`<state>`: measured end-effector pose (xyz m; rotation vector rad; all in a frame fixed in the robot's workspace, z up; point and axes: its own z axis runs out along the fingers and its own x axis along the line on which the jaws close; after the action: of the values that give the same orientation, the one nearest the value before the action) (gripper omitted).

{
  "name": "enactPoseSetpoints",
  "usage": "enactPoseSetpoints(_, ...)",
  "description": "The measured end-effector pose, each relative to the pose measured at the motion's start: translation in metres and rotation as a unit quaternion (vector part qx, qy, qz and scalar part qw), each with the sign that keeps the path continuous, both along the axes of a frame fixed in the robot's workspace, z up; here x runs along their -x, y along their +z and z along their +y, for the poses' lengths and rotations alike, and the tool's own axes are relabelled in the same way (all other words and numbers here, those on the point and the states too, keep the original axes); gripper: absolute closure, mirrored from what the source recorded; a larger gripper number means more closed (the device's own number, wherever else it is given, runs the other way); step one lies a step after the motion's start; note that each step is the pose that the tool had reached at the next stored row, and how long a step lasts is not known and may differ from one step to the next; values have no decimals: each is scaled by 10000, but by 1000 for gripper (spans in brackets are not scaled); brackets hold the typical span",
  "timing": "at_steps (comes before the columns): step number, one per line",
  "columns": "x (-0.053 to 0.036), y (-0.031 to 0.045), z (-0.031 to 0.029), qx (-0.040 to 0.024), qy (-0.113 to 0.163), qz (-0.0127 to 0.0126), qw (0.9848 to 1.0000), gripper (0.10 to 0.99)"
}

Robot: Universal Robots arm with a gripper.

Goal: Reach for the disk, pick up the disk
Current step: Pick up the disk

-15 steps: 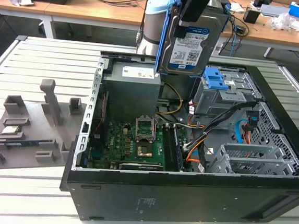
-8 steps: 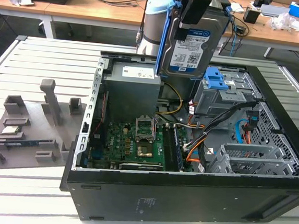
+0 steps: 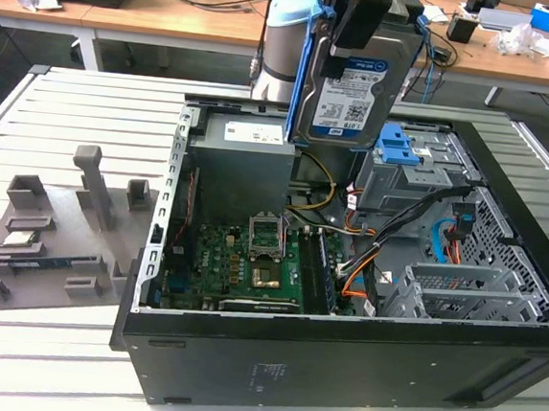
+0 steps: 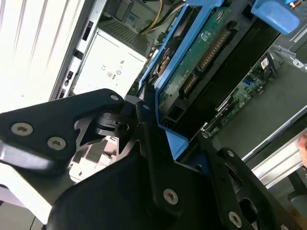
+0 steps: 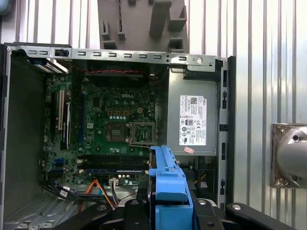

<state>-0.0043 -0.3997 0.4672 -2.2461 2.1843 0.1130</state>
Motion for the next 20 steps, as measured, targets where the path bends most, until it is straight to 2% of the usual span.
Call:
enactPoseSetpoints(4, 0, -1, -72, 5, 0, 0, 10000, 714)
enactPoseSetpoints(15, 0, -10, -211, 5, 0, 0, 10000, 714)
enactPoseSetpoints(20, 0, -12, -248, 5, 0, 0, 10000, 714)
